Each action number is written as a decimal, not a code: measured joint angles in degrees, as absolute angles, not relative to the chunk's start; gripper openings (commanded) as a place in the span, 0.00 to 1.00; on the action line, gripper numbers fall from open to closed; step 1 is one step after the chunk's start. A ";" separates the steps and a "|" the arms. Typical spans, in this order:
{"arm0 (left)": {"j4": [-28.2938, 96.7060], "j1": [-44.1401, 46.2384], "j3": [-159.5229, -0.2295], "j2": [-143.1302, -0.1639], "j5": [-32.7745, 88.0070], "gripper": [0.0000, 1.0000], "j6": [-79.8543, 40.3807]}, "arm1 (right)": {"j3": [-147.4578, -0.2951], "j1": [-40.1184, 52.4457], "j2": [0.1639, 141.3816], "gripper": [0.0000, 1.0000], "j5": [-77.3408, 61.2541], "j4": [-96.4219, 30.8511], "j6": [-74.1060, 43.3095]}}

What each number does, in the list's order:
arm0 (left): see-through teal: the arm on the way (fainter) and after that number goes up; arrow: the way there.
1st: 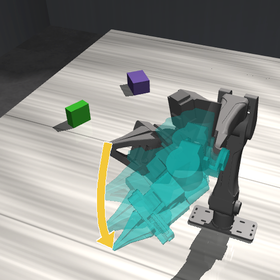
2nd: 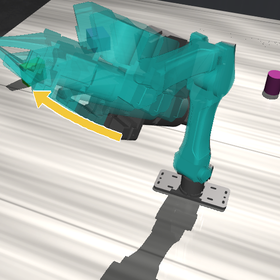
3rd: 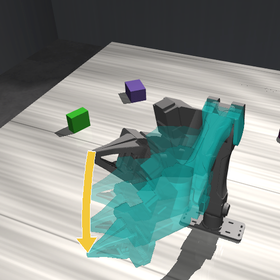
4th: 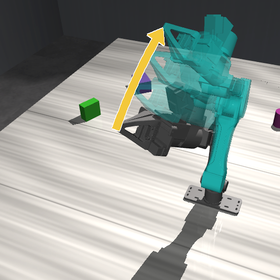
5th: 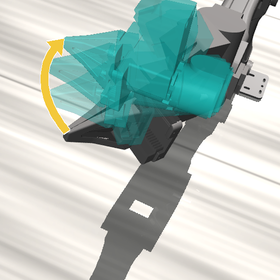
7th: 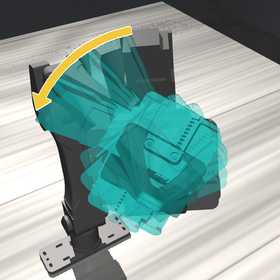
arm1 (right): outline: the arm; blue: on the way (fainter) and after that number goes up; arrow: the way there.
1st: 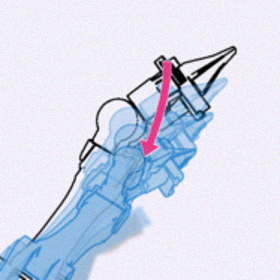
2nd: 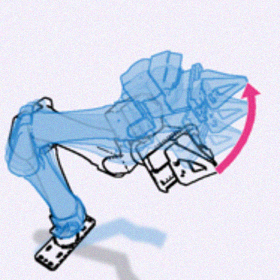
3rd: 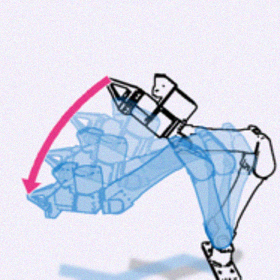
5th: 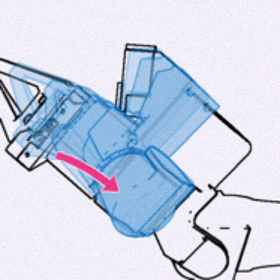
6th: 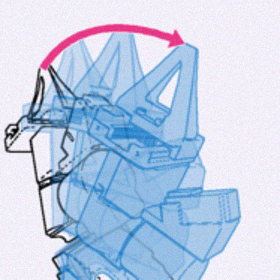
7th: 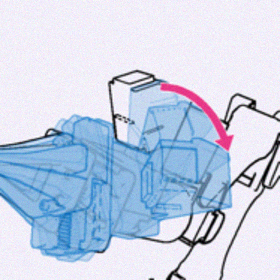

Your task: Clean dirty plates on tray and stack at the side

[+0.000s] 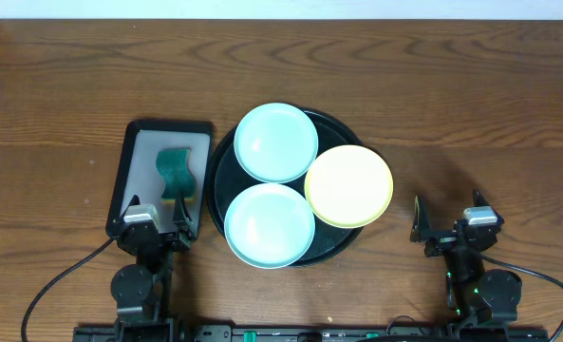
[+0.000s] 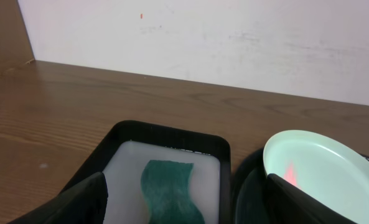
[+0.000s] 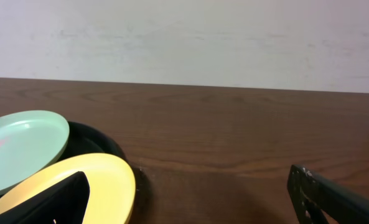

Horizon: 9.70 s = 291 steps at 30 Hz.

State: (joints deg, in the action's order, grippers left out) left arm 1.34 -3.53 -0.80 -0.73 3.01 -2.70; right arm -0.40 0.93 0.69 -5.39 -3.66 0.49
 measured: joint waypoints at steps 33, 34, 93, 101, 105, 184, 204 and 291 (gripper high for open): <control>1.34 -3.53 -0.80 -0.73 3.01 0.80 -2.70 | -0.40 0.91 0.69 0.99 -5.39 -3.66 0.49; 1.34 -3.53 -0.80 -0.73 3.01 0.80 -2.70 | -0.40 0.91 0.69 0.99 -5.37 -3.66 0.49; 1.34 -3.53 -0.80 -0.73 3.01 0.80 -2.70 | -0.40 0.91 0.69 0.99 -5.37 -3.66 0.49; 1.34 -3.53 -0.80 -0.73 3.01 0.80 -2.70 | -0.40 0.91 0.69 0.99 -5.39 -3.66 0.49; 1.34 -3.53 -0.80 -0.73 3.01 0.80 -2.70 | -0.40 0.91 0.69 0.99 -5.39 -3.66 0.49; 1.34 -3.53 -0.80 -0.73 3.01 0.80 -2.70 | -0.40 0.91 0.69 0.99 -5.39 -3.66 0.49; 1.34 -3.53 -0.80 -0.73 3.01 0.80 -2.70 | -0.40 0.93 0.69 0.99 -5.37 -3.66 0.49; 11.55 -3.53 -10.26 -2.55 3.07 0.80 -3.20 | -45.04 0.93 33.89 0.99 -18.96 -33.19 -2.09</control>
State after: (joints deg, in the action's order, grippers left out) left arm 11.55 -3.53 -10.26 -2.55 3.07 -3.20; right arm -45.04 0.93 33.89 -18.96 -33.19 -2.09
